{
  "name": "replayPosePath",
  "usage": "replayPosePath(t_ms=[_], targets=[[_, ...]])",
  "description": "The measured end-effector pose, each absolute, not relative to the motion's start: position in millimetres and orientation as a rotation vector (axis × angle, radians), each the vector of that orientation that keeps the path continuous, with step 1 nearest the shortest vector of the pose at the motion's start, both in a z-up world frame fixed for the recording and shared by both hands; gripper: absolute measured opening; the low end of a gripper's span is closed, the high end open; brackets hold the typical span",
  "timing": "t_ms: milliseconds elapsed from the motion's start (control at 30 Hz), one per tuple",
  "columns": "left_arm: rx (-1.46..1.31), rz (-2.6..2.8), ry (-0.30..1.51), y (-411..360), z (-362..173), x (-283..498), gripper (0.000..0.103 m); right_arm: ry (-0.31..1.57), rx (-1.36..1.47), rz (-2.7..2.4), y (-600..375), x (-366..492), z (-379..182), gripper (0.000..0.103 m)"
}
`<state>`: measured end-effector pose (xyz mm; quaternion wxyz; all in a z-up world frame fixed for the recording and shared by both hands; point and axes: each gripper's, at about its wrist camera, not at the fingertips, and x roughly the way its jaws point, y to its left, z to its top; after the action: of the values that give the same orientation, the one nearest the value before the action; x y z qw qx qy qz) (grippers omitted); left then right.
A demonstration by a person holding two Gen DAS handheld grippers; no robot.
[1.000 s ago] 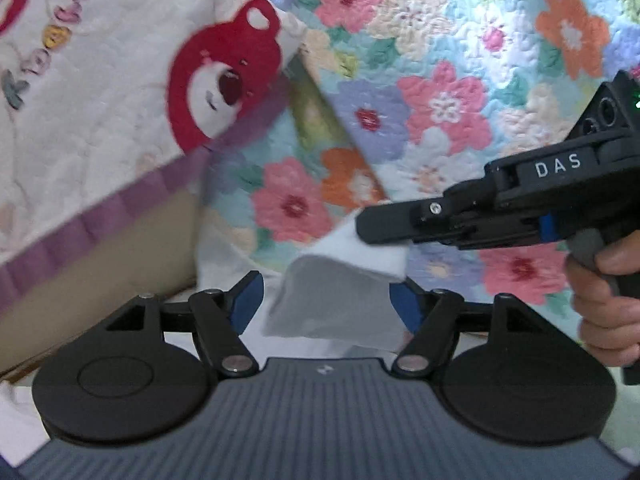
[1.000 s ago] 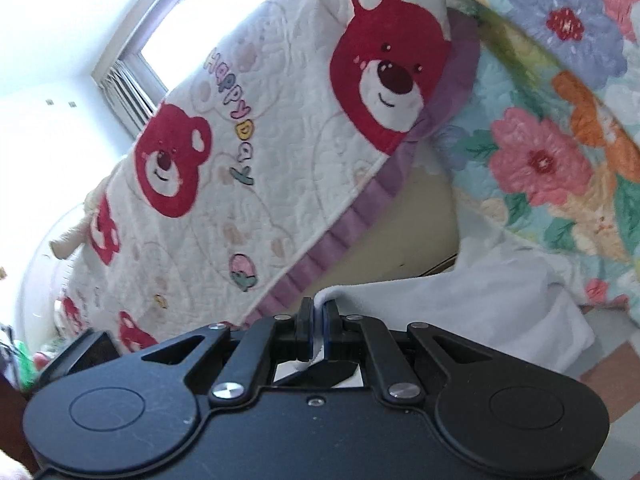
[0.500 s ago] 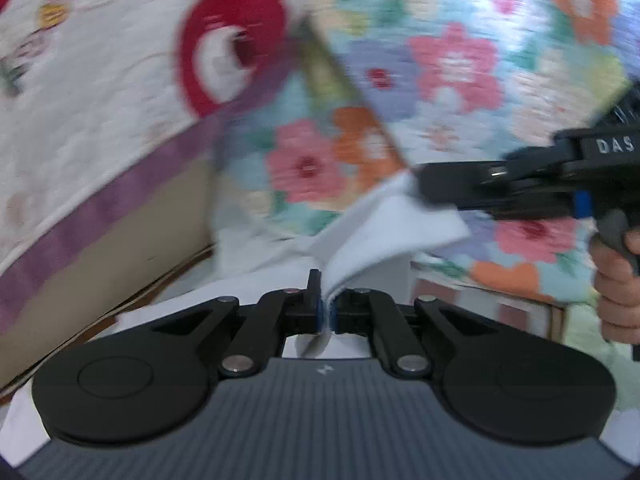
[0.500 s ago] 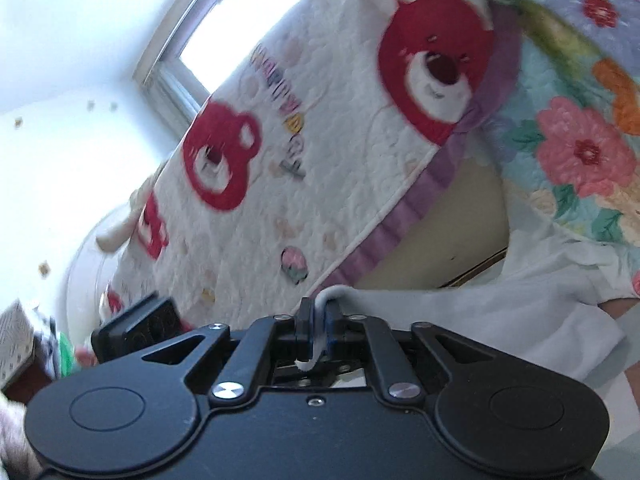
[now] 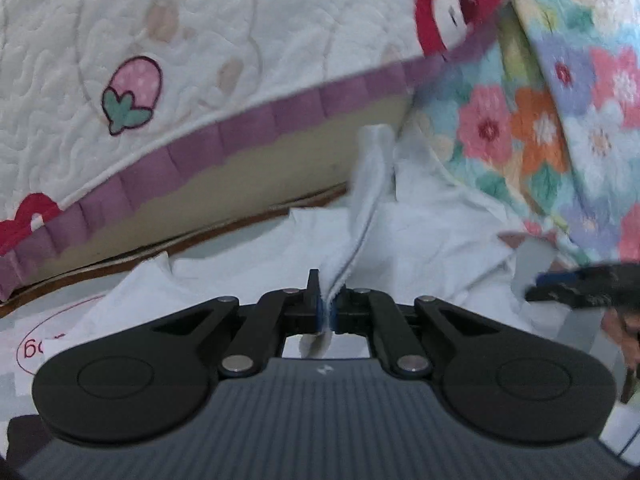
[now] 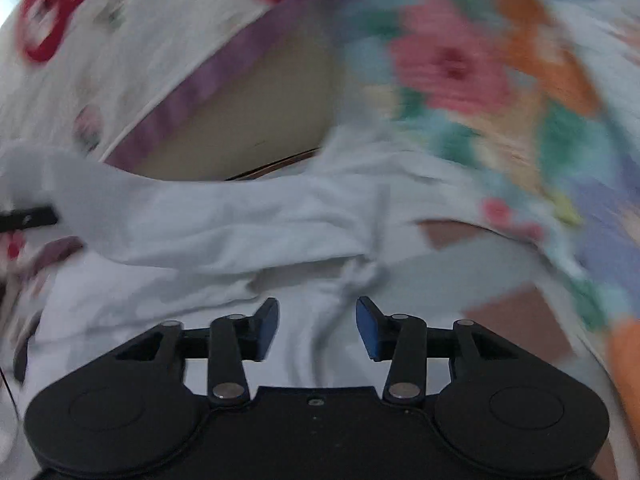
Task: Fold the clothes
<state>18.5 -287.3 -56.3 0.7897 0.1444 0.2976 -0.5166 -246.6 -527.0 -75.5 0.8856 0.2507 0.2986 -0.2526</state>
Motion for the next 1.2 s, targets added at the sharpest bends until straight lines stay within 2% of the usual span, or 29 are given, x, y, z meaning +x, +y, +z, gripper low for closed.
replayPosePath(t_ms=[200, 367, 533, 667, 800, 900, 1067, 1200], targets=[[0.171, -1.051, 0.64, -271.4, -50.0, 38.3, 0.003, 0.685, 0.516, -0.684, -538.6, -204.0, -103.9, 0.058], [0.094, -0.993, 0.535, -229.5, -22.5, 64.2, 0.003, 0.667, 0.455, -0.7, -535.9, -196.2, -109.8, 0.058], [0.125, -0.933, 0.736, -200.4, -60.4, 77.5, 0.003, 0.653, 0.416, -0.702, -532.9, -199.0, -111.8, 0.057], [0.118, -0.925, 0.735, -183.8, -76.8, 73.0, 0.003, 0.666, 0.367, -0.705, -530.0, -194.0, -112.0, 0.055], [-0.009, -0.889, 0.729, -167.7, -61.2, 92.9, 0.003, 0.64, 0.323, -0.684, -524.7, -197.0, -108.2, 0.045], [0.05, -0.909, 0.759, -165.7, -58.8, 96.2, 0.003, 0.648, 0.353, -0.648, -528.4, -199.7, -108.8, 0.041], [0.152, -0.933, 0.883, -157.2, -96.3, 96.3, 0.003, 0.648, 0.379, -0.65, -535.7, -203.3, -113.5, 0.04], [0.067, -0.921, 0.981, -143.1, -114.2, 102.6, 0.003, 0.671, 0.319, -0.655, -529.0, -199.4, -112.4, 0.04]])
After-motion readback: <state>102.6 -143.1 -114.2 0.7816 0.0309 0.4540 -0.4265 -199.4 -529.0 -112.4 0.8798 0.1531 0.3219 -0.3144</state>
